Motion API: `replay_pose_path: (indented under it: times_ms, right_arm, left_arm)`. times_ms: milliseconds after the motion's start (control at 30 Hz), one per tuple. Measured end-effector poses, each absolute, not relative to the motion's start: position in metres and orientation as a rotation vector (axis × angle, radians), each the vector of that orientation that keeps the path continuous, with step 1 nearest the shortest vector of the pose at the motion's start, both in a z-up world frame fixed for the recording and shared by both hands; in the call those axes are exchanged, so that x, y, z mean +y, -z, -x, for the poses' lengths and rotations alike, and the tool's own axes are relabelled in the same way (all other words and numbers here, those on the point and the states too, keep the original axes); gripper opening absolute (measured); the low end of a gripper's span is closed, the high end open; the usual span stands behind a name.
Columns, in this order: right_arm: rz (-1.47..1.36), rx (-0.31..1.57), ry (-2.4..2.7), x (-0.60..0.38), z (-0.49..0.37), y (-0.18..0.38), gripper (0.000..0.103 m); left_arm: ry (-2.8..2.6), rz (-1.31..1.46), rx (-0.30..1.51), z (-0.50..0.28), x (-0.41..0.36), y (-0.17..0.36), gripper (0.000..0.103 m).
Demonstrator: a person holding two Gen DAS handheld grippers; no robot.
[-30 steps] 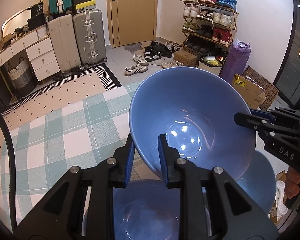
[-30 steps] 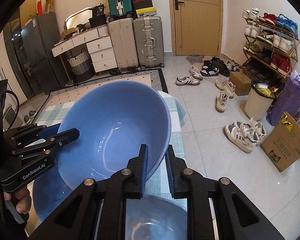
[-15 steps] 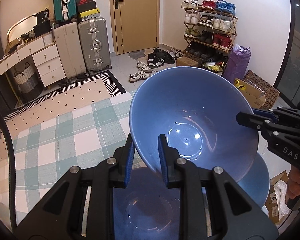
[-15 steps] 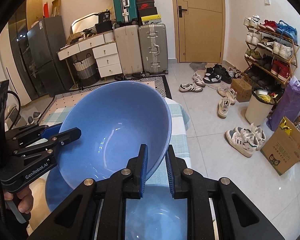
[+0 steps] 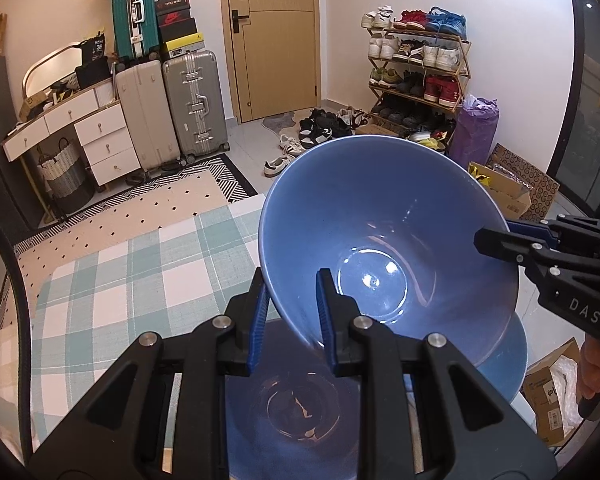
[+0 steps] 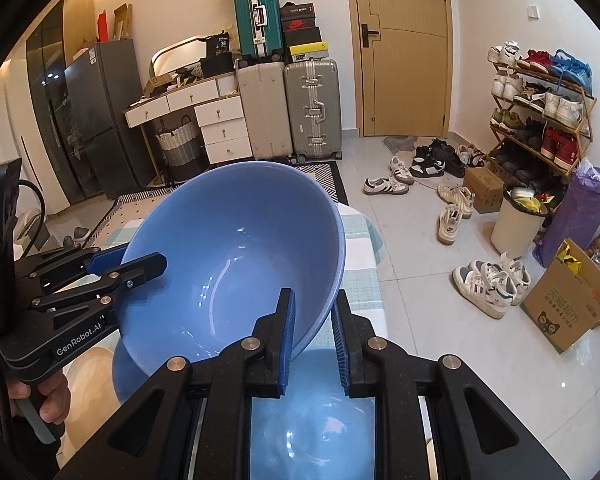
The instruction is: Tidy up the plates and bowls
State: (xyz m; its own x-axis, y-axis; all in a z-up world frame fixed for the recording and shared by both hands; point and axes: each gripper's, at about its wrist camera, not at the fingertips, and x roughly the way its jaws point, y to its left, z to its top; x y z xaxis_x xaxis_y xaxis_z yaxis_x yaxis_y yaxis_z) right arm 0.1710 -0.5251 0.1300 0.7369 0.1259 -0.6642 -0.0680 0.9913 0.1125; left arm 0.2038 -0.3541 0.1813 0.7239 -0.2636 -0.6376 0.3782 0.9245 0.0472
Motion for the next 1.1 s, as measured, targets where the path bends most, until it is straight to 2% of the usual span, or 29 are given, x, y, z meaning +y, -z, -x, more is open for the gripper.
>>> replay_pose_path:
  times_ms: [567,1100]
  right_arm:
    - [-0.061,0.726,-0.165,-0.49,-0.143,-0.132,0.019]
    - [-0.05,0.727,-0.231,-0.457,-0.128,-0.122,0.02]
  left_arm:
    - [0.313,-0.136,0.673,-0.148,-0.325,-0.188,0.02]
    - [0.262,-0.112,0.678,-0.135,-0.28,-0.167,0.02]
